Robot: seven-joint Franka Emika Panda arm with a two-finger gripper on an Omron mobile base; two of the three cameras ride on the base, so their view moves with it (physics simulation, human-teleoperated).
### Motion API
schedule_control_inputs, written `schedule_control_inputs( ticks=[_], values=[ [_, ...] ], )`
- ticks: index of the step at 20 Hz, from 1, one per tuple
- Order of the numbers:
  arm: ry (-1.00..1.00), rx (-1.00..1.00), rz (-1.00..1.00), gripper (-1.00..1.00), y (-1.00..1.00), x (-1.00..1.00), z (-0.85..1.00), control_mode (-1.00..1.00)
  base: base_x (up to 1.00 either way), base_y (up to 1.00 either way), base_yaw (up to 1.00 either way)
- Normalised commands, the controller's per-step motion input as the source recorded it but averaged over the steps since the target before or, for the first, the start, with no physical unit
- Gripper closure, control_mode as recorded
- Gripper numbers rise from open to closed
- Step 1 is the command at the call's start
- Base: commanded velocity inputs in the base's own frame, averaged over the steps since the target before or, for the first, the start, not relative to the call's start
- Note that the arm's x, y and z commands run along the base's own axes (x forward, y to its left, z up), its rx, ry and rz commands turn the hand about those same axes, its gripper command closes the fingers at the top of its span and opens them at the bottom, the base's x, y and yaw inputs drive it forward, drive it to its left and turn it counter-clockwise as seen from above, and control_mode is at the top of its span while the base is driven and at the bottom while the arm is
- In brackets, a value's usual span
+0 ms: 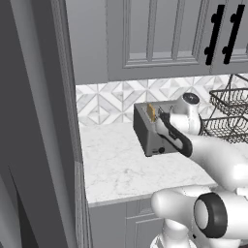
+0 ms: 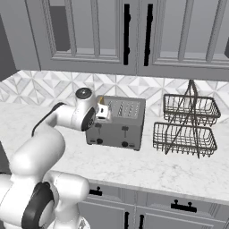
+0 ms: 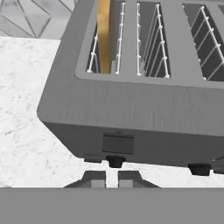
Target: Start the toaster. Once the lever pops up, take the bread to the plate on the dining counter.
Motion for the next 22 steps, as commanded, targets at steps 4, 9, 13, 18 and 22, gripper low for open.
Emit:
schedule_control_inputs(
  ticks=[4,9,13,18,22],
  values=[
    [0.0,0.0,0.0,1.0,-0.03,0.32,-0.1,-1.0,0.0,0.0,0.0],
    [0.0,0.0,0.0,1.0,0.0,0.1,-0.26,-1.0,0.0,0.0,0.0],
    [0.0,0.0,0.0,1.0,0.0,0.17,-0.18,-1.0,0.0,0.0,0.0],
    [0.0,0.0,0.0,1.0,0.0,0.1,-0.1,-1.0,0.0,0.0,0.0],
    [0.0,0.0,0.0,1.0,0.0,0.0,-0.21,-1.0,0.0,0.0,0.0]
  ],
)
